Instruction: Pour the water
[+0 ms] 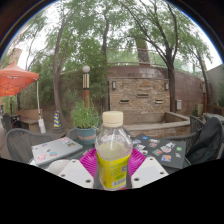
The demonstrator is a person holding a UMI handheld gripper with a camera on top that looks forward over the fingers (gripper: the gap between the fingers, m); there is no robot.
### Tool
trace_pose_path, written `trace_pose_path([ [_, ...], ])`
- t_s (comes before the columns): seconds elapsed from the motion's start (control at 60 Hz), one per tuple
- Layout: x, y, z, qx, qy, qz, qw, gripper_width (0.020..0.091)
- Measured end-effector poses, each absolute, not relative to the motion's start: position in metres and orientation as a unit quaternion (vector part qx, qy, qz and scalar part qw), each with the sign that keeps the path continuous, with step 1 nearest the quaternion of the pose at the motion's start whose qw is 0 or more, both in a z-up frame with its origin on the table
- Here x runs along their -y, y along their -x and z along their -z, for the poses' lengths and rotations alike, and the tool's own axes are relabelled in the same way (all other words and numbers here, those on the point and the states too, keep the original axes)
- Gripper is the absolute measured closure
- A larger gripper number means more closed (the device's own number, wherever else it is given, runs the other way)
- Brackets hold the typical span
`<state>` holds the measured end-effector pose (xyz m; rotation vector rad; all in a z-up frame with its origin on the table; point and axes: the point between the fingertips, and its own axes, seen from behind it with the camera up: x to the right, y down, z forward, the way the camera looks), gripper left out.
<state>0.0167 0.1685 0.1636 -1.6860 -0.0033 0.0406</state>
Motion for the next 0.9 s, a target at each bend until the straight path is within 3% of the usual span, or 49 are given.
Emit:
trace_pose_path([
  [0.067,-0.171,-0.022,-0.113,-0.001,0.761,-0.025,0.648,0.0729],
  [0.133,-0.173,-0.032,-0.092,-0.001,0.771,-0.024,0.636,0.073],
  [0.317,-0.182,-0.033,-0.07,0.015,0.775,-0.026,0.631,0.0729],
  [0.467,-0.179,-0.035,-0.075,0.022,0.767,-0.011,0.642,0.0719],
  [0.6,-0.17,-0.041,-0.075,0.009,0.778,0.0,0.628,0.0505],
  [0.683,-0.153,-0.044,-0.073,0.01,0.787,0.021,0.616,0.025],
  [0.9,-0.062,-0.052,-0.091,0.001,0.807,0.065,0.587,0.0265],
])
